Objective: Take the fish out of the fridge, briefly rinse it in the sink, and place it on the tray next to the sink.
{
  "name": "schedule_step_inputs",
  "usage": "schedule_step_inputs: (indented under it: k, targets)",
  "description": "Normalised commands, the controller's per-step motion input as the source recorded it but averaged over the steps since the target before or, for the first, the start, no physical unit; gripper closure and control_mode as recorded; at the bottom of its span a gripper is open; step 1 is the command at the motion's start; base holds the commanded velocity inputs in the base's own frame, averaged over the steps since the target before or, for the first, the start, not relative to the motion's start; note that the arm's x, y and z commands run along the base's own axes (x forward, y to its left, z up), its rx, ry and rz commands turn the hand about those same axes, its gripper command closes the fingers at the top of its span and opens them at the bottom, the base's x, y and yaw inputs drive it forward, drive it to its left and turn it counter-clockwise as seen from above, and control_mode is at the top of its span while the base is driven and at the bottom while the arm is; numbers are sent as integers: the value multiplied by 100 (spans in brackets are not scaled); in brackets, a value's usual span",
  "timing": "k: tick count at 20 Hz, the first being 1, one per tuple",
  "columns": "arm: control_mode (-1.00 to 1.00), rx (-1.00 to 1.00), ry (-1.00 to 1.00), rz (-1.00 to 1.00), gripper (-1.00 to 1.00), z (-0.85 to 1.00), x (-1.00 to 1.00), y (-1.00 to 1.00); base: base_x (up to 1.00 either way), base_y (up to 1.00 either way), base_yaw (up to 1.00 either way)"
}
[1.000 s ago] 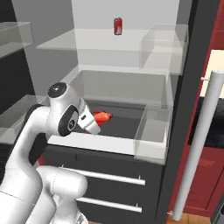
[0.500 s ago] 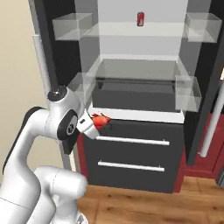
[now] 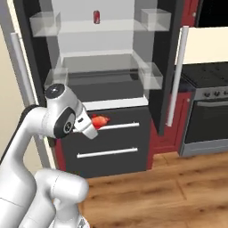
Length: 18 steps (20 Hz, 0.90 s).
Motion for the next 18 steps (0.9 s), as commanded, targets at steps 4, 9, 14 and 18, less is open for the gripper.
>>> schedule_step_inputs:
  k: [4, 9, 14, 18]
  targets:
    - [100, 0, 0, 0, 100, 0, 0, 0, -30, -24, -89]
    - [100, 0, 0, 0, 100, 0, 0, 0, -24, -44, -85]
    - [100, 0, 0, 0, 100, 0, 0, 0, 16, -69, -67]
    - [100, 0, 0, 0, 100, 0, 0, 0, 49, -96, -62]
